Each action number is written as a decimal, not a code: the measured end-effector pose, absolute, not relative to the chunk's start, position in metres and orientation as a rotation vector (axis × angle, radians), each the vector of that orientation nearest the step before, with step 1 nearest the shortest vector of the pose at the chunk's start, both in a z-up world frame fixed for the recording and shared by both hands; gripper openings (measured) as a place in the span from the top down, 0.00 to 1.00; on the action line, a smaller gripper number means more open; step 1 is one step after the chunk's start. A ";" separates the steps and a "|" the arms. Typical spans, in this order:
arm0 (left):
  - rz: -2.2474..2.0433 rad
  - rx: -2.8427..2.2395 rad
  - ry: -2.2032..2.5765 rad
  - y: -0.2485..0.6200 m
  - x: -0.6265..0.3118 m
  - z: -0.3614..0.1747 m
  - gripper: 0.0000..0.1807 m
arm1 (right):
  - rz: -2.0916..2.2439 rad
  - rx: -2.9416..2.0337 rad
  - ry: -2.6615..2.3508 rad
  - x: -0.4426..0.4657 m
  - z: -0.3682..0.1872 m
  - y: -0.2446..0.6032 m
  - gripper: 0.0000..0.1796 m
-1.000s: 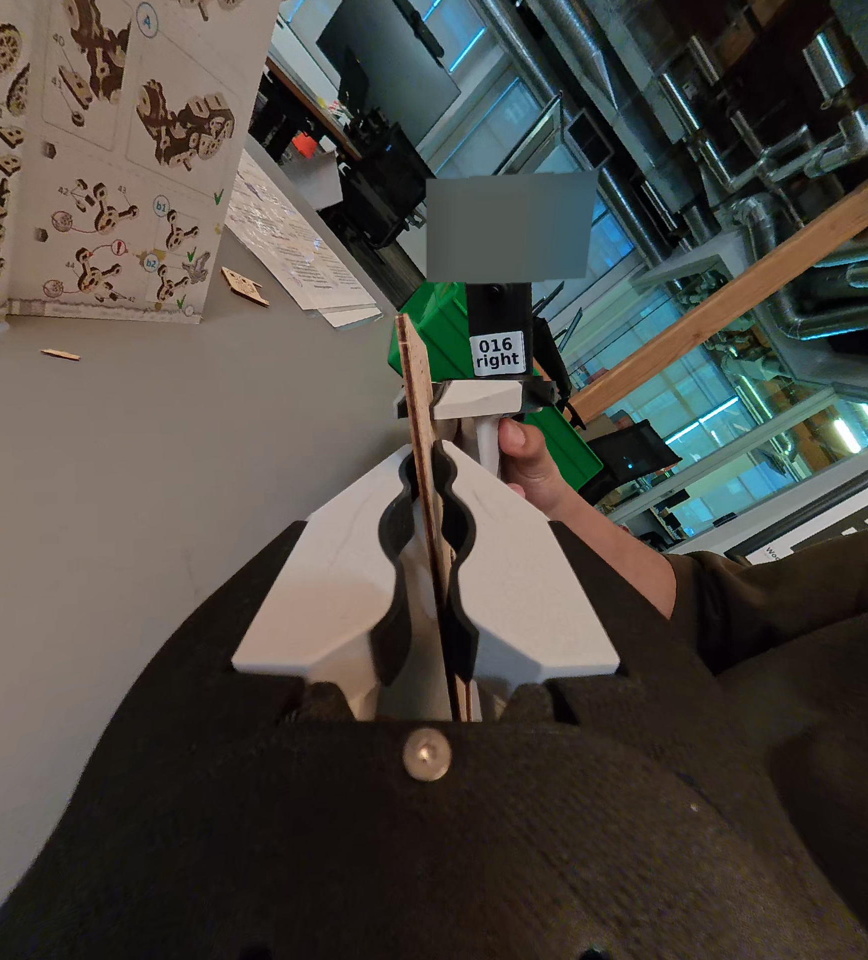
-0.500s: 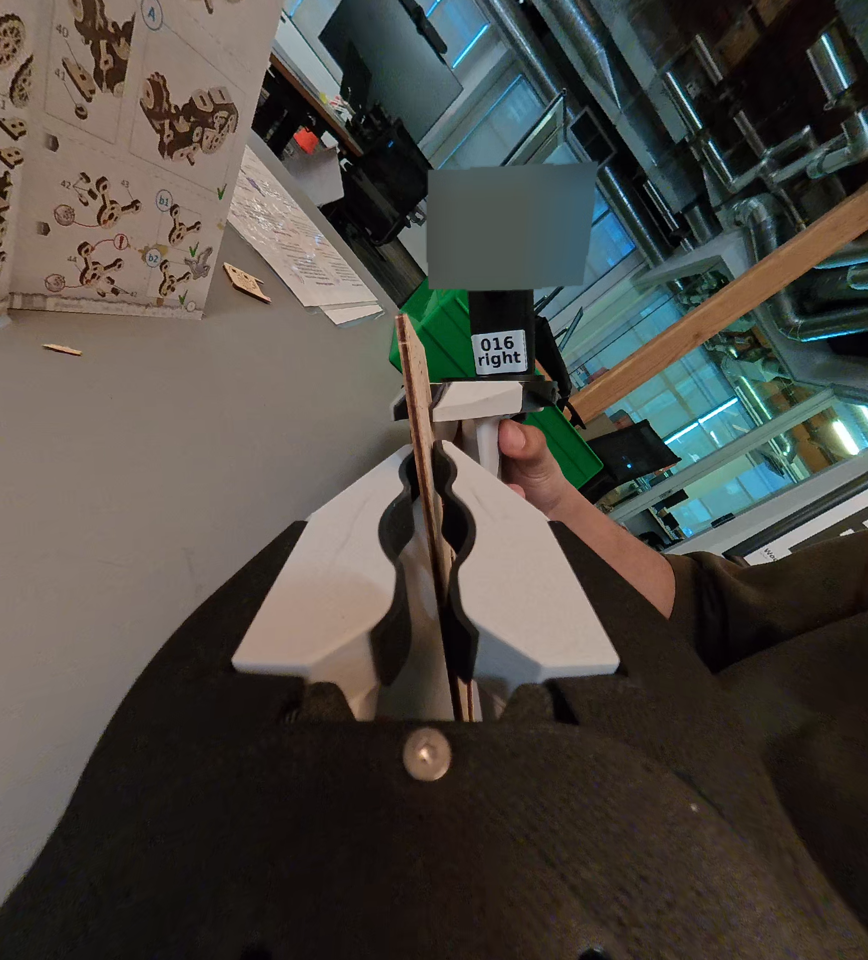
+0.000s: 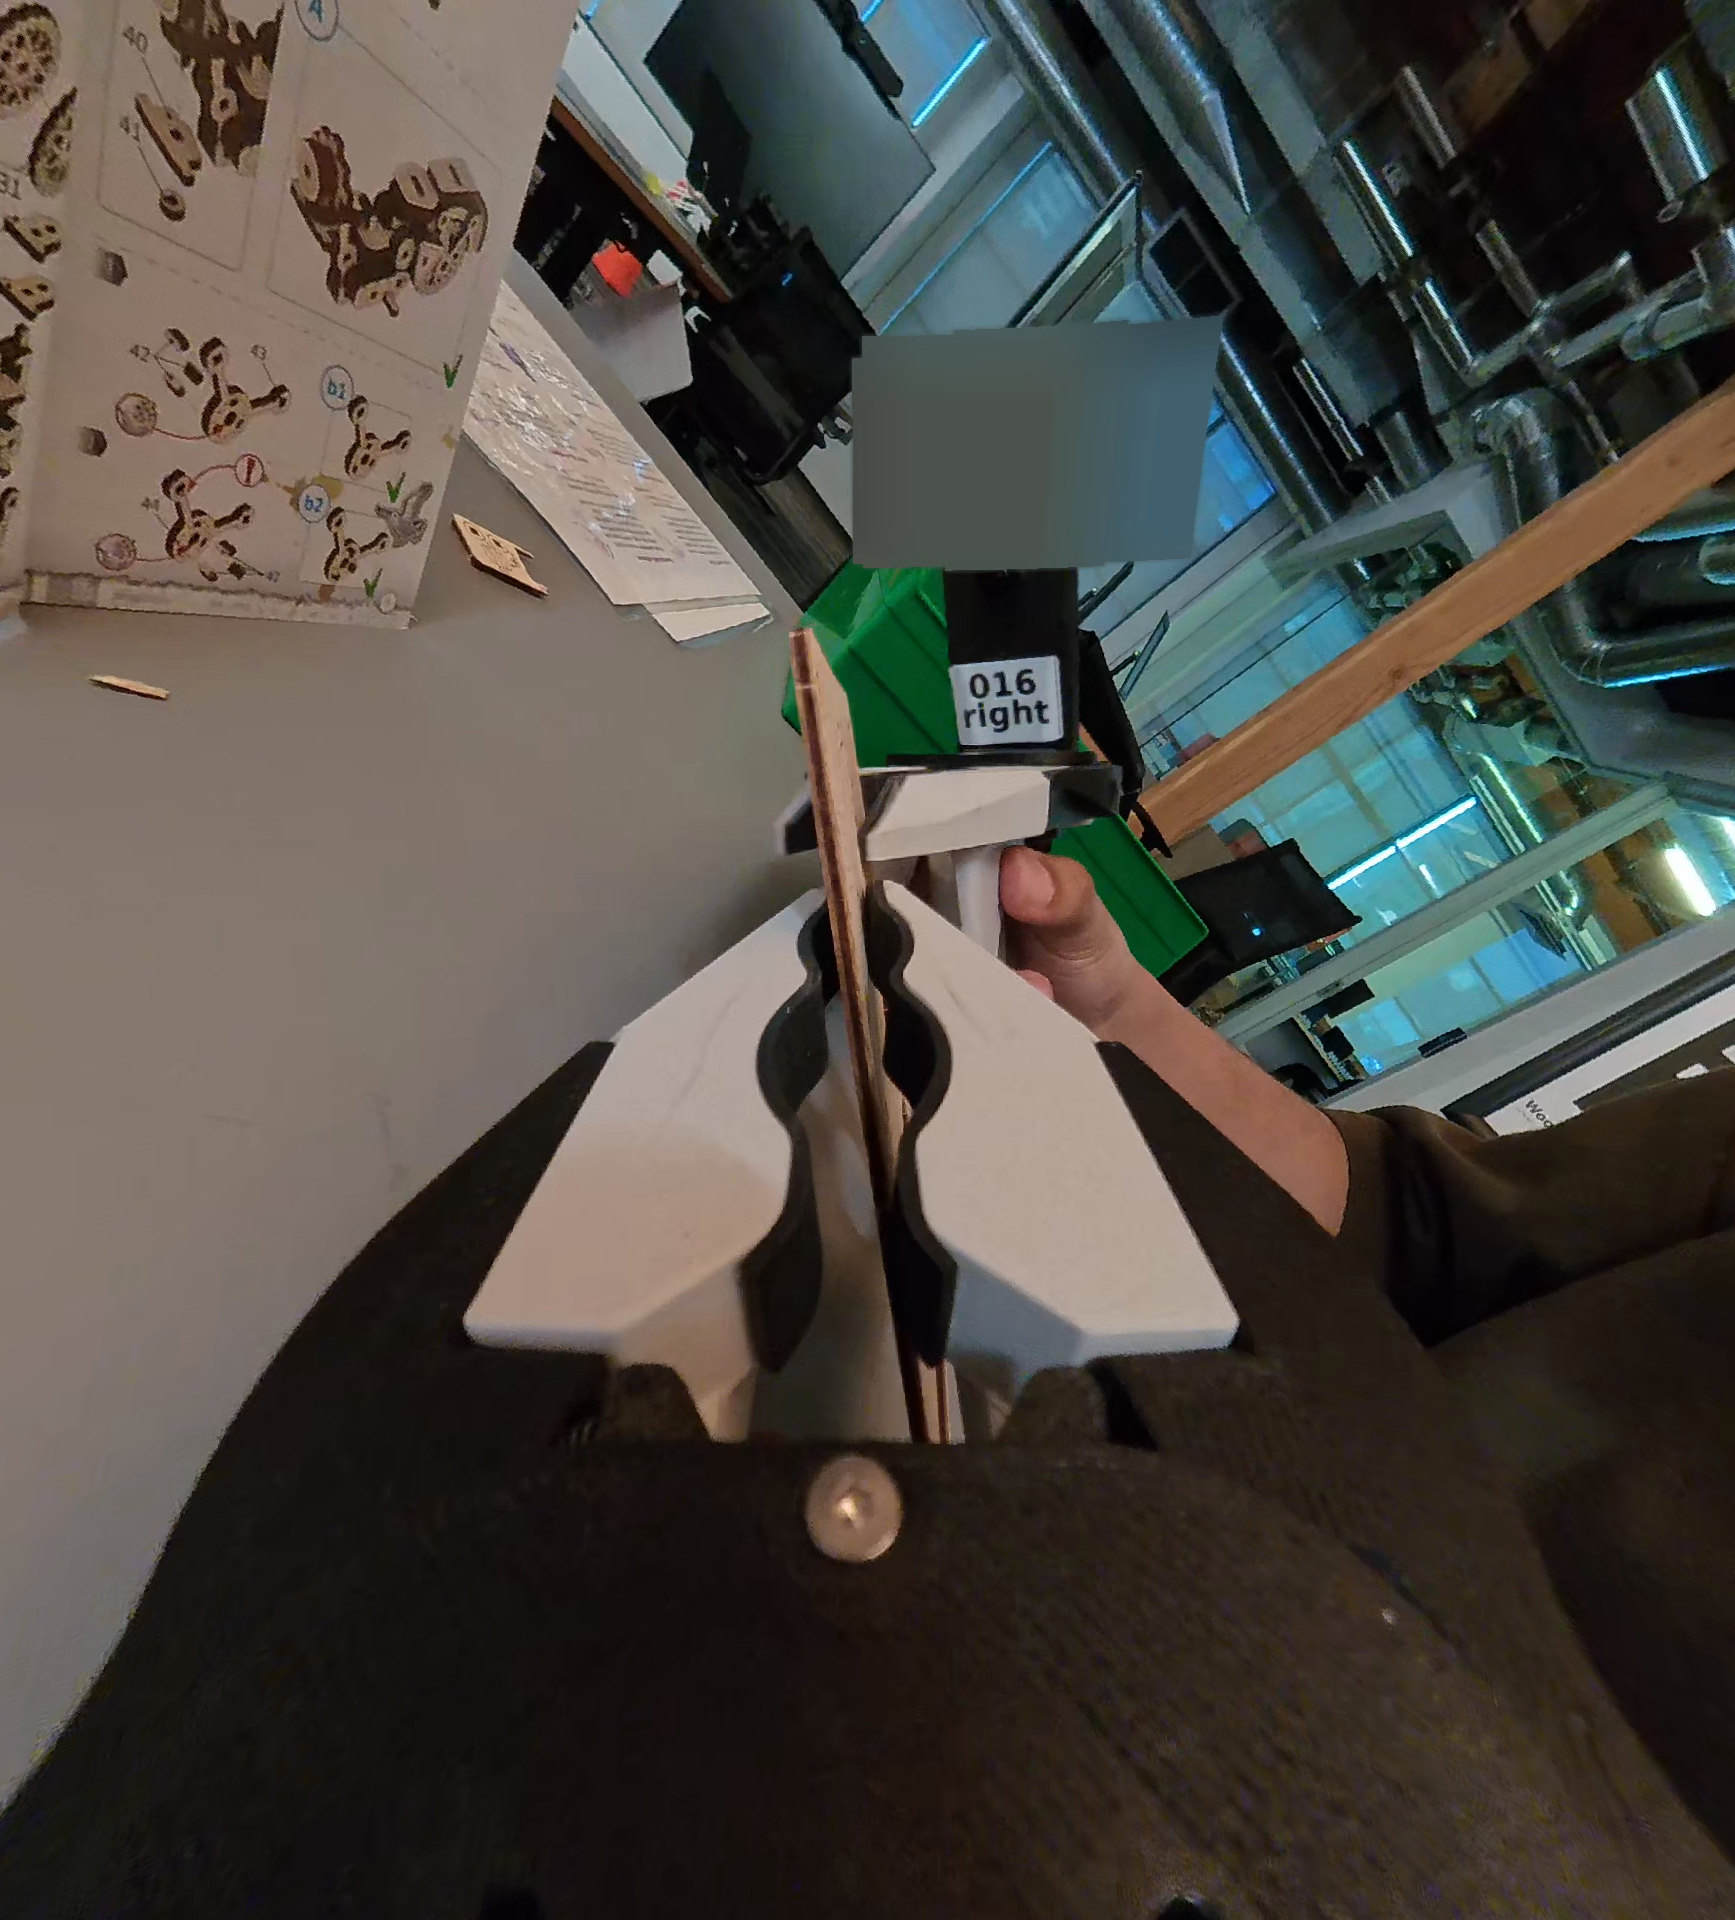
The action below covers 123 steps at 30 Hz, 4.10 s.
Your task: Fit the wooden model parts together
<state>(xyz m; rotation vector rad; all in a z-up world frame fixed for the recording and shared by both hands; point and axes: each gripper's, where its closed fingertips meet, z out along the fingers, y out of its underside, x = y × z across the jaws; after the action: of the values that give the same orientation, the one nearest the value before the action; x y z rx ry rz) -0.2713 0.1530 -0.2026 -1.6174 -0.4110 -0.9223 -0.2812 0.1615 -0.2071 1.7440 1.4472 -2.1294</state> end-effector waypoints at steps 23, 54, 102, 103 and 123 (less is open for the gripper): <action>-0.890 -1.648 -0.458 0.154 -0.275 -0.209 1.00 | -2.104 1.819 1.494 -0.285 -0.213 0.163 0.93; -0.905 -1.632 -0.432 0.154 -0.273 -0.206 1.00 | -2.178 1.854 1.404 -0.287 -0.206 0.174 0.91; -1.278 -1.696 -0.298 0.156 -0.225 -0.190 1.00 | -2.034 1.749 1.787 -0.254 -0.183 0.165 0.82; -1.277 -1.741 -0.247 0.156 -0.216 -0.188 1.00 | -1.995 1.709 1.842 -0.247 -0.182 0.161 0.90; -0.582 -1.967 -0.367 0.169 -0.272 -0.222 0.73 | -2.528 2.801 0.768 -0.186 -0.158 0.314 1.00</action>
<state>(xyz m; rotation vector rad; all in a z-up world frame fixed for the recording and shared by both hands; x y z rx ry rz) -0.2717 0.1689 -0.2219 -1.9674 -0.3672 -0.5816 -0.1863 0.3138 -0.1580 2.8007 0.7675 -2.5284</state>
